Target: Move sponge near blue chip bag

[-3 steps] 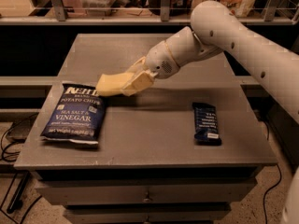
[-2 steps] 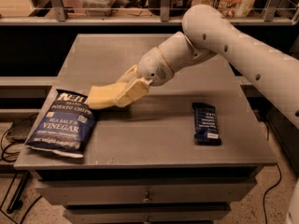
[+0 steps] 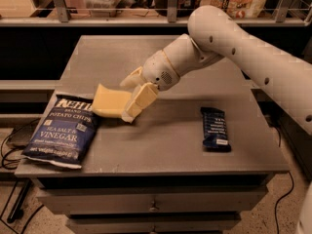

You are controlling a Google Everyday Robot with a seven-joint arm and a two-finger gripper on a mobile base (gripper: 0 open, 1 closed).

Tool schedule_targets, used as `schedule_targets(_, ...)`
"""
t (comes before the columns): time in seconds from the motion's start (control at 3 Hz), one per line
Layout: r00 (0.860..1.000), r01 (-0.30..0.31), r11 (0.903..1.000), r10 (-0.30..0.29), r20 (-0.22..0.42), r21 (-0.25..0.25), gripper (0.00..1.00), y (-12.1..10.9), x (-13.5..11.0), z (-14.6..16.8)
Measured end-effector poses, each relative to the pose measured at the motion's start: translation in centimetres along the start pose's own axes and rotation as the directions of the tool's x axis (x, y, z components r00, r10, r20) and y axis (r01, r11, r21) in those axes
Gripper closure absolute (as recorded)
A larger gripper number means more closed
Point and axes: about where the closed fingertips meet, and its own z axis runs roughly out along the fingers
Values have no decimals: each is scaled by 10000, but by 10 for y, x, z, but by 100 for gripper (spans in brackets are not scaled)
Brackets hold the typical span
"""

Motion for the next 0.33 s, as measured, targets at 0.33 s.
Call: schedule_targets(0.33, 10000, 1, 10000, -1, 0, -2, 0, 0, 0, 0)
